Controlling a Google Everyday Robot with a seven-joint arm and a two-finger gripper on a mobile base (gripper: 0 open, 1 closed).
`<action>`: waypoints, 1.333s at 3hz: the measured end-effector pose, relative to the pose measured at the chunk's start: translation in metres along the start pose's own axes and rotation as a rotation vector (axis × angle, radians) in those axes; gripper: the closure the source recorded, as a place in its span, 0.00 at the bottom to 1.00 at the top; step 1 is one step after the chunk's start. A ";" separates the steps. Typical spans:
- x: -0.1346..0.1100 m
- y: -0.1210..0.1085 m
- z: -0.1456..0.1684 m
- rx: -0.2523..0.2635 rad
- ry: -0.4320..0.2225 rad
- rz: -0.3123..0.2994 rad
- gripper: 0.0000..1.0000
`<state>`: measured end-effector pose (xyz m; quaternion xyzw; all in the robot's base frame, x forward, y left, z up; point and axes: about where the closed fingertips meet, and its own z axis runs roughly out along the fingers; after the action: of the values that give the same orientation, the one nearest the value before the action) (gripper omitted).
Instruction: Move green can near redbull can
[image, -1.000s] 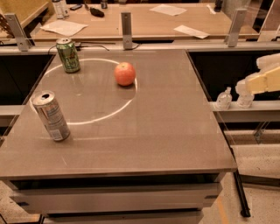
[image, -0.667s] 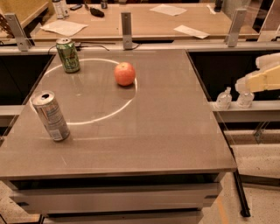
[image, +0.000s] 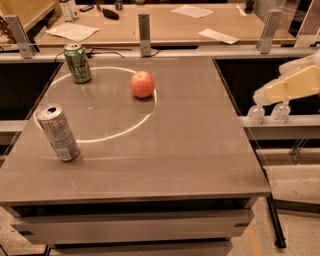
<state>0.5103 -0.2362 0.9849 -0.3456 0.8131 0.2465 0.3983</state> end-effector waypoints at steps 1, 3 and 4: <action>-0.008 0.005 0.035 -0.029 0.072 -0.031 0.00; -0.012 0.009 0.041 -0.017 0.068 -0.022 0.00; -0.028 0.020 0.057 -0.008 0.005 -0.031 0.00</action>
Offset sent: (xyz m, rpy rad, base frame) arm 0.0161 0.0281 -0.0127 -0.0568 0.0409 0.0461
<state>0.5351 -0.1748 0.9787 -0.3602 0.8076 0.2428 0.3988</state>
